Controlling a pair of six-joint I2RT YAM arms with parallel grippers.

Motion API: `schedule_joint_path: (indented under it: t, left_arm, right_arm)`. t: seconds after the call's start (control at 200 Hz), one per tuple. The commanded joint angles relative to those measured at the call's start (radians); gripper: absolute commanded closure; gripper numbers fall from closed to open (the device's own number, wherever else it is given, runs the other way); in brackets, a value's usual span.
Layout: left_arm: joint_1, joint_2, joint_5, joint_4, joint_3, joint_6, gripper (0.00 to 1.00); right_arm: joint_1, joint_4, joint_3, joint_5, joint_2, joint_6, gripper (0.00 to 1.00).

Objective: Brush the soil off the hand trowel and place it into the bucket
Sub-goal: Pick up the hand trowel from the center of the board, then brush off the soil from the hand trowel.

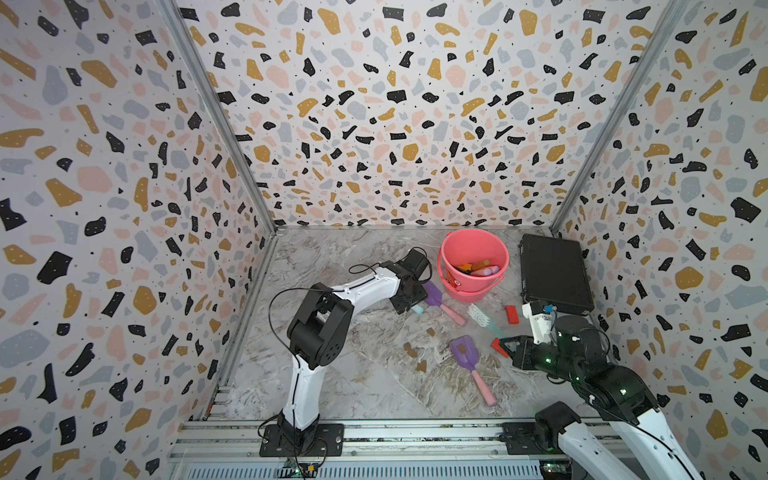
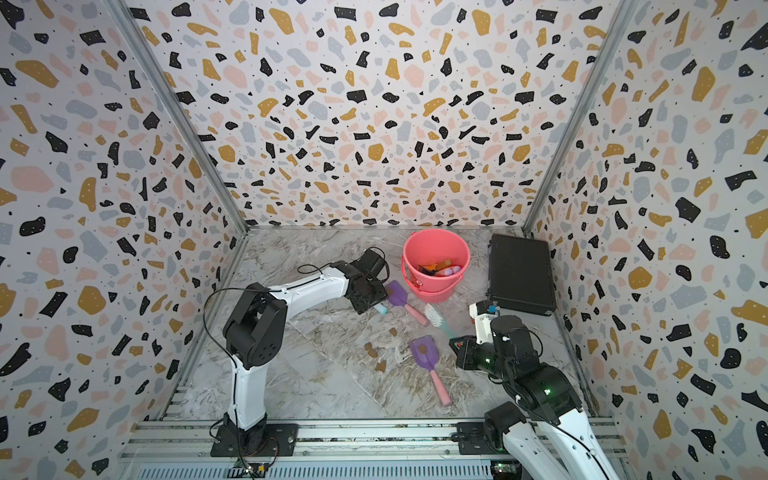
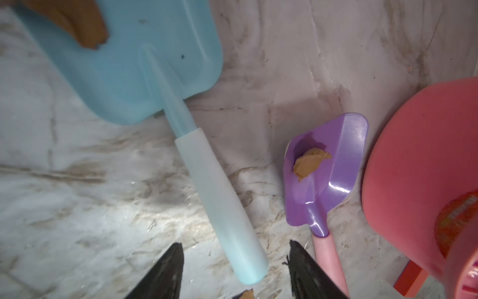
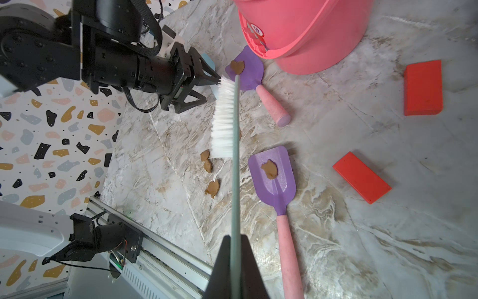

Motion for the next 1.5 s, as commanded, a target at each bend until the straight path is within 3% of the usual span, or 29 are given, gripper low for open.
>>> schedule_joint_path:
  t: [0.0,0.385,0.646,0.886,1.186,1.322,1.497]
  left_arm:
    - [0.005,0.032,0.012,-0.037,0.016,0.033,0.37]
    - [0.011,0.025,0.026,-0.086,-0.033,0.114,0.53]
    - [0.027,-0.027,0.030,-0.129,-0.086,0.158,0.75]
    - [0.029,-0.172,0.022,-0.270,-0.073,0.311,1.00]
    - [0.030,-0.452,0.118,-0.588,-0.029,0.564,1.00]
    - [0.024,-0.566,0.140,-0.687,-0.041,0.615,1.00]
    - [-0.020,-0.681,0.087,-0.815,-0.061,0.646,1.00]
  right_arm:
    - [0.003,0.005,0.007,0.003,-0.011,-0.001,1.00]
    - [0.003,0.014,-0.002,0.002,-0.010,0.015,1.00]
    - [0.004,0.009,0.005,0.008,-0.010,0.011,1.00]
    - [0.004,-0.012,0.040,0.038,0.006,-0.069,1.00]
    - [0.004,0.071,0.162,0.089,0.076,-0.306,1.00]
    - [0.003,0.130,0.195,0.058,0.097,-0.396,1.00]
    - [0.005,0.161,0.233,-0.043,0.131,-0.521,1.00]
